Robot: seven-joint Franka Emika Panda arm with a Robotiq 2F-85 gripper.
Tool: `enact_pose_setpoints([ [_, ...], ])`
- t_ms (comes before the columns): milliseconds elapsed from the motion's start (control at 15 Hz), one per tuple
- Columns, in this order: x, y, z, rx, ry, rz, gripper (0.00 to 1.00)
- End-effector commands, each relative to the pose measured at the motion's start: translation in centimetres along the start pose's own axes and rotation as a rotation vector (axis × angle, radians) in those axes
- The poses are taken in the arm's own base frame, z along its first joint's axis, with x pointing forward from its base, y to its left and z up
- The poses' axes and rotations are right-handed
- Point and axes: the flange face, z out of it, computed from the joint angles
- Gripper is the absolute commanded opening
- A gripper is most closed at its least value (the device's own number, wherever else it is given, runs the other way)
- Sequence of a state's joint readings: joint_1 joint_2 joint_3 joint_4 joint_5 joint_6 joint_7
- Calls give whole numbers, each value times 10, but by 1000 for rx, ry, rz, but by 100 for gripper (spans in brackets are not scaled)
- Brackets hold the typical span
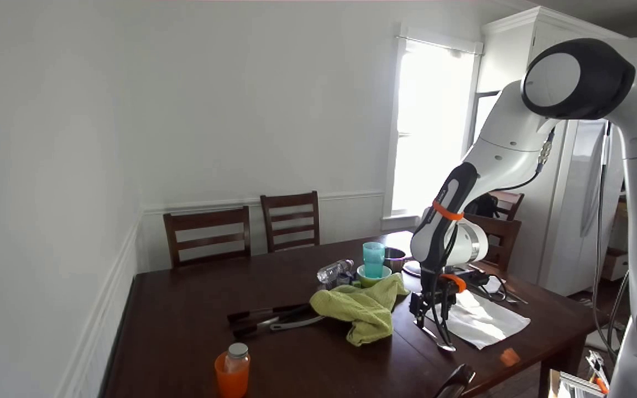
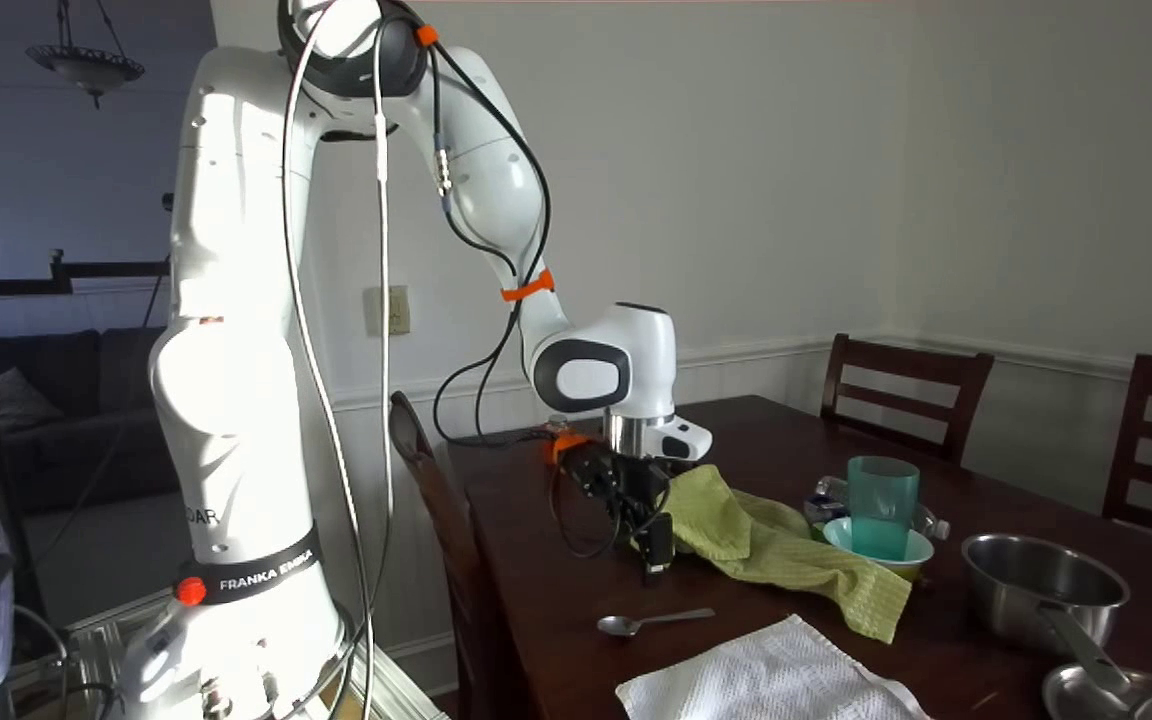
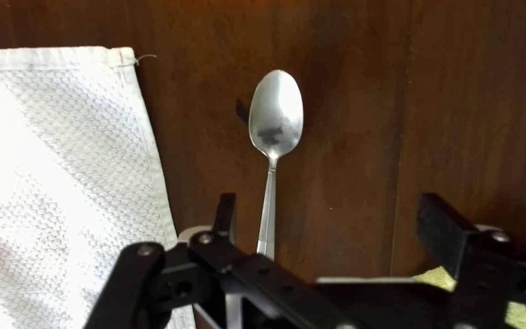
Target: Put the spoon on the paper towel and fold it
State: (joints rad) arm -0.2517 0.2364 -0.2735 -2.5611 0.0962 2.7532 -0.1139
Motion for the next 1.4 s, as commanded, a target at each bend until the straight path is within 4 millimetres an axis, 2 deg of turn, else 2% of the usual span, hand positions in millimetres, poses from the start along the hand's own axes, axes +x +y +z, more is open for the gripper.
enact_pose_setpoints([
  [0,5,6,19,-21,21,26,100],
  [400,6,11,50,-51,5,54,100],
  [533,8,12,55,-54,10,63,96],
  [600,9,12,57,-56,11,66,77],
  [933,13,11,62,-62,14,67,40],
  [1267,15,10,57,-61,25,74,6],
  [1333,15,11,57,-63,29,78,2],
])
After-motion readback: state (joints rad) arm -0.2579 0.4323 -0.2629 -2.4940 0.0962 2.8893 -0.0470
